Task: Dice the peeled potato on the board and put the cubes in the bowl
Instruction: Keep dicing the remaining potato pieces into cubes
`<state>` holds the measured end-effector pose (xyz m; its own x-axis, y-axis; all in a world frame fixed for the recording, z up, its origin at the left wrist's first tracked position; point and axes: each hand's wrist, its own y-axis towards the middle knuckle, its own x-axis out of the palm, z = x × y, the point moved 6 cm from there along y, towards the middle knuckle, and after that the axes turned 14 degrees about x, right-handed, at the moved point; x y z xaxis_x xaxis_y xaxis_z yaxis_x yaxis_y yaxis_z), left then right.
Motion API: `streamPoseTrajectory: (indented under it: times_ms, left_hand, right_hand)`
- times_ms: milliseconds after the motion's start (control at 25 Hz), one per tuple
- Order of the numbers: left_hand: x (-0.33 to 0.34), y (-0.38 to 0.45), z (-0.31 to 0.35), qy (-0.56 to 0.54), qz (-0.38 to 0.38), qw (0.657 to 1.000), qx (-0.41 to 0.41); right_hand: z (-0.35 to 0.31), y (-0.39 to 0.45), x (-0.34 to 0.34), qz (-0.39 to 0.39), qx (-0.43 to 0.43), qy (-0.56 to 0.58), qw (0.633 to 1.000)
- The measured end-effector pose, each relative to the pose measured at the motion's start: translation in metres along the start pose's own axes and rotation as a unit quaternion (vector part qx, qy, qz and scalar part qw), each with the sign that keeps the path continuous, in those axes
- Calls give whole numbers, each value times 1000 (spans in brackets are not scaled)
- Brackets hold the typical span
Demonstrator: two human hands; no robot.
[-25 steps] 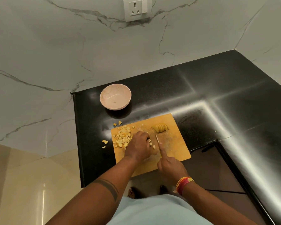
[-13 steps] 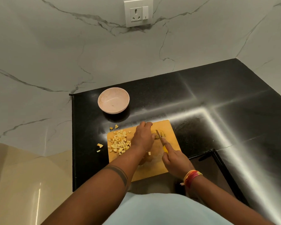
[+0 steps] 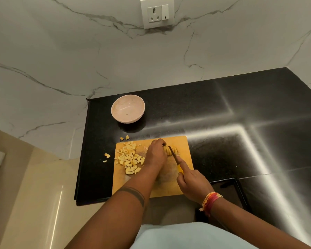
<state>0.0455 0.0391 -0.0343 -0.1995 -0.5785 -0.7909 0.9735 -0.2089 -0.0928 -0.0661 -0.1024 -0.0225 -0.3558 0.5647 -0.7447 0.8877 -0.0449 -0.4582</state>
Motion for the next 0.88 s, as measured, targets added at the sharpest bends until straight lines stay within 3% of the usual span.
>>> streamPoseTrajectory:
  times_ms: [400, 560, 720, 880]
  left_hand:
    - [-11, -3, -40, -42, 6, 999, 13]
    - [-11, -2, -38, -33, -4, 999, -3]
    - [3, 2, -15, 87, -58, 994, 9]
    - [0, -15, -8, 96, -37, 995, 13]
  right_hand:
    - [-23, -26, 31, 56, 99, 92, 989]
    - [-15, -23, 23, 40, 69, 66, 995]
    - [2, -7, 4, -7, 36, 1, 999]
    - [-1, -4, -3, -2, 13, -7, 1000]
